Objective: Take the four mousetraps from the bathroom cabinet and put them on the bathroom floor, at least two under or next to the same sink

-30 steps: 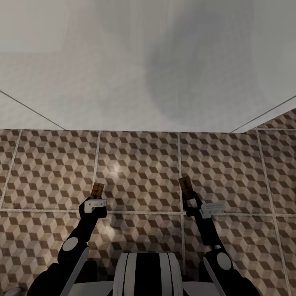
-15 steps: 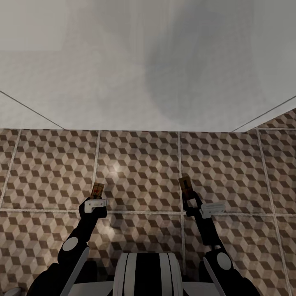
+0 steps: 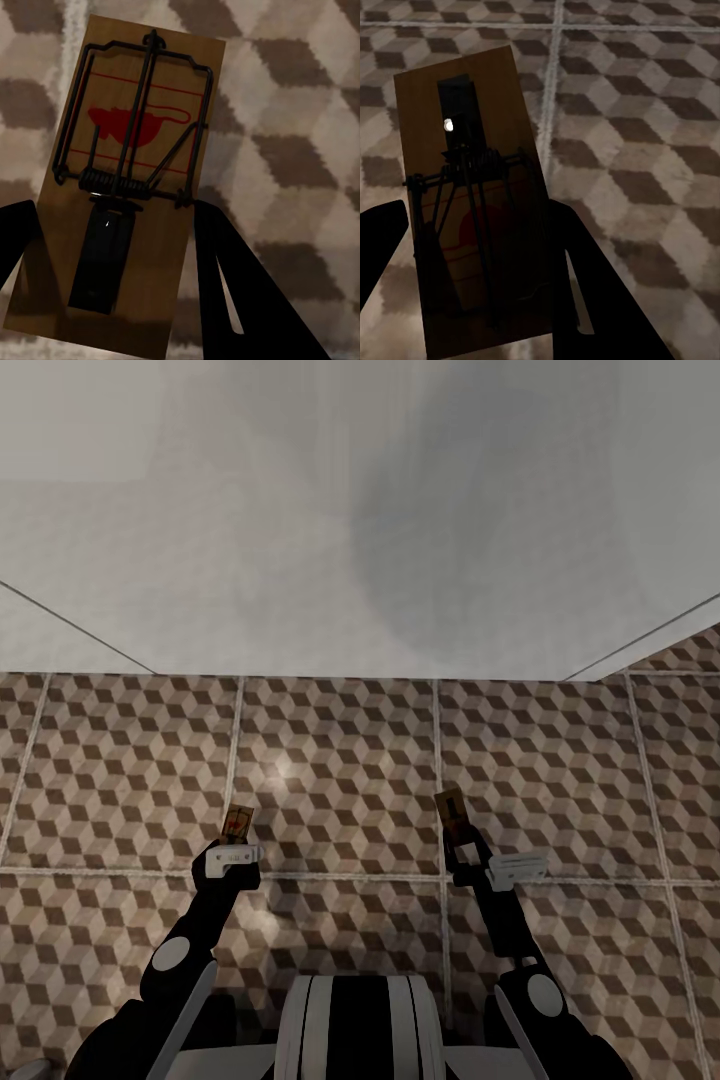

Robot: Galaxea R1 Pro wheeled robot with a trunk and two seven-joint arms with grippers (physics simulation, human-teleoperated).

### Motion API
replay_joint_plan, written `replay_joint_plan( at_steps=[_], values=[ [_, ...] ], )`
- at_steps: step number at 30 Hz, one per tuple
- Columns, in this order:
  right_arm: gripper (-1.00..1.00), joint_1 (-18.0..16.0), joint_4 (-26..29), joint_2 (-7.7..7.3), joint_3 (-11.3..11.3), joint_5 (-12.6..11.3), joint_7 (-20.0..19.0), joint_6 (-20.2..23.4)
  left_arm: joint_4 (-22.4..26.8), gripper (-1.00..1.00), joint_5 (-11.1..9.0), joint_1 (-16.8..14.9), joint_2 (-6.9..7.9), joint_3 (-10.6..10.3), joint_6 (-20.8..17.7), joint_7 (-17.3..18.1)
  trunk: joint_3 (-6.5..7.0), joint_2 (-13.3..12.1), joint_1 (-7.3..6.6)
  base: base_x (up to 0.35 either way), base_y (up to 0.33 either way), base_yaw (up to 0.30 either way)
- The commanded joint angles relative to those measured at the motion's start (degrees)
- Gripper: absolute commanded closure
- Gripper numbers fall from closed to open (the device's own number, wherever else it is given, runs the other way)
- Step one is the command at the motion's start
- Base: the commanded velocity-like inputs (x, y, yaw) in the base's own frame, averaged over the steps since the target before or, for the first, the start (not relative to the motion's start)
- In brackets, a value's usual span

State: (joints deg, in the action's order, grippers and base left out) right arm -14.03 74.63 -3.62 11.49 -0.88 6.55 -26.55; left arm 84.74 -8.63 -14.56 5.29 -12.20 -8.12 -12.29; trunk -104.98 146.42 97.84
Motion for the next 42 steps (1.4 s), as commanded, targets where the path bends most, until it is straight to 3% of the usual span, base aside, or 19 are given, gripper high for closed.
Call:
replay_joint_plan(
  at_steps=[1,36,42],
  values=[
    [1.0,-0.03,-0.01,-0.07,0.2,-0.11,0.36,-0.15,0.08,1.0,-0.33,-0.03,0.07,-0.2,-0.25,-0.54,-0.02,0.02,0.02,0.0,0.0,0.0],
    [1.0,-0.03,-0.01,-0.1,0.2,-0.12,0.28,-2.32,0.14,1.0,-0.33,-0.03,0.07,-0.36,0.08,-0.54,-0.02,0.06,0.1,0.0,0.0,0.0],
    [1.0,-0.03,0.5,-0.09,0.01,-0.41,0.38,-4.81,0.12,1.0,-0.33,-0.03,0.07,-0.37,0.12,-0.54,-0.02,0.06,0.1,0.0,0.0,0.0]
  ],
)
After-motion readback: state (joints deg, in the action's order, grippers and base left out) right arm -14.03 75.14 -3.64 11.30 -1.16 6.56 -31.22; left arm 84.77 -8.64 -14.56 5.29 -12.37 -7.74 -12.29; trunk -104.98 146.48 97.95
